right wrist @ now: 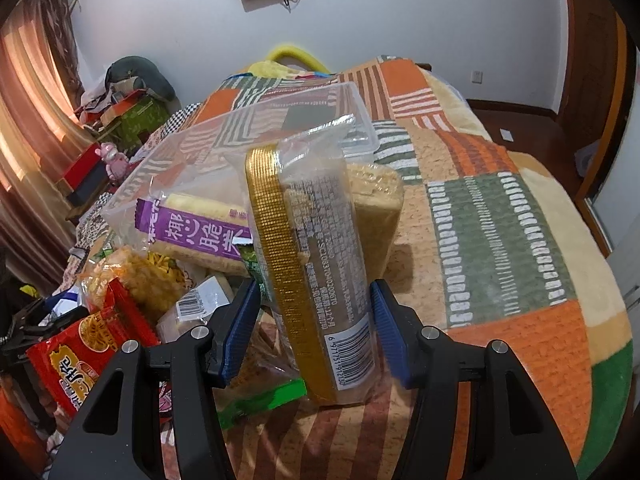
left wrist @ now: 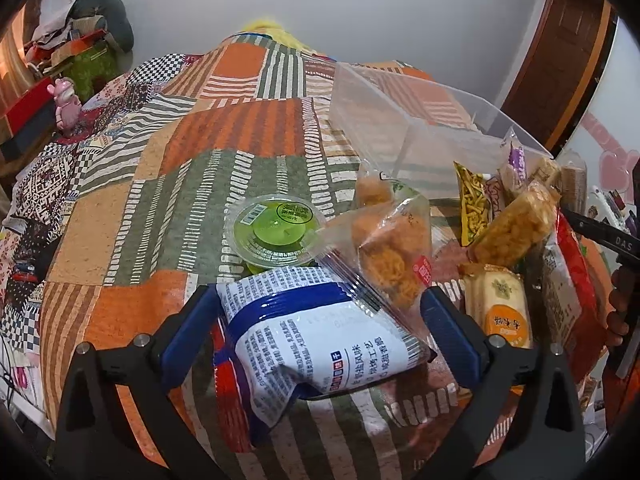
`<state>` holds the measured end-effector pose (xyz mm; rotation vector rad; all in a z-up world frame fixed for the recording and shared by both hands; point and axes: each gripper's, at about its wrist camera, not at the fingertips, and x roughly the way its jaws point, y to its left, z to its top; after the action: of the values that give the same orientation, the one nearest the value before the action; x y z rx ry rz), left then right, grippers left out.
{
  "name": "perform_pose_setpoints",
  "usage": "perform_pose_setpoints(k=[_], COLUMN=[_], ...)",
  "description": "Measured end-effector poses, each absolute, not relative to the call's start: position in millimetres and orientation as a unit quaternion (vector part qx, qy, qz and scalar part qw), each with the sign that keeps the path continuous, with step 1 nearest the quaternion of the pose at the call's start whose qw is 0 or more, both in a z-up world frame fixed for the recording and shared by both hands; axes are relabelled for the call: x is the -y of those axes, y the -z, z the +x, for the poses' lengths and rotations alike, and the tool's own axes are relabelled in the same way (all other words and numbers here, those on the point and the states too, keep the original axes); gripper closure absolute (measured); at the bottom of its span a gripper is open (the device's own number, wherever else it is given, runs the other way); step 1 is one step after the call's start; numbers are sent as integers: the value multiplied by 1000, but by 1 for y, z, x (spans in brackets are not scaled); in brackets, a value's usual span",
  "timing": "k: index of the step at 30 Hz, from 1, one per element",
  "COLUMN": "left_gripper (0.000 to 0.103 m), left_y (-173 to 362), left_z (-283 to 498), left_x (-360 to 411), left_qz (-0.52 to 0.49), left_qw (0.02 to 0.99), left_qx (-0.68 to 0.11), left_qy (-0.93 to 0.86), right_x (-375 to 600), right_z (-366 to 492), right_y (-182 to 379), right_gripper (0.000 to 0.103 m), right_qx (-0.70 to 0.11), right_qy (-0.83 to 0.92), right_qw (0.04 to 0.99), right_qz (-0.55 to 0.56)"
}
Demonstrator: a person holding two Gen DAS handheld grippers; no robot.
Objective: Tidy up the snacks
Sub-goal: 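Grasp the blue-and-white chip bag with left tool while right tool grasps the gold-edged wafer pack, then lift the chip bag with left tool while right tool lifts the wafer pack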
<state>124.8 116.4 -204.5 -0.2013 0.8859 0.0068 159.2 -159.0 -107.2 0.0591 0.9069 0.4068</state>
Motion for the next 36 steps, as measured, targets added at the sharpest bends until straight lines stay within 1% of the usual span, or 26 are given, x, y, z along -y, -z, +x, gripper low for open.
perform_pose_setpoints(k=[2,13,17,19,20,21,22,24,28,32,36], left_gripper=[1,1,1,6,17,20,22,29,39,52,58], left_y=[204,207,213,216,217,219,218,214,202,187,173], left_z=[123,110,116,120,121,123,122,119,111,103,100], left_x=[-117,-128,-129,-124,-121,-119,-117,-117,-123,-125,-119], left_qz=[-97,-113,-130,-119,-111,-100,-95,-96,-112,-116,-105], left_qw=[898,893,889,891,891,891,892,895,900,907,913], left_qx=[-429,-436,-438,-438,-440,-444,-441,-435,-422,-406,-394], left_qy=[-1,-4,-2,-3,-5,-8,-10,-8,-9,-7,-4], right_x=[160,165,164,161,161,161,161,161,164,165,167], right_z=[157,153,152,151,151,151,150,148,146,144,140], right_y=[106,102,101,101,101,100,100,99,98,94,89], right_gripper=[60,68,68,68,68,68,68,68,68,69,69], right_qx=[-432,-424,-424,-425,-425,-425,-425,-424,-421,-416,-406], right_qy=[-191,-194,-194,-192,-192,-192,-192,-193,-193,-192,-193], right_qw=[881,884,884,884,884,884,884,884,886,888,893], right_qz=[23,27,27,27,27,28,28,29,28,32,31])
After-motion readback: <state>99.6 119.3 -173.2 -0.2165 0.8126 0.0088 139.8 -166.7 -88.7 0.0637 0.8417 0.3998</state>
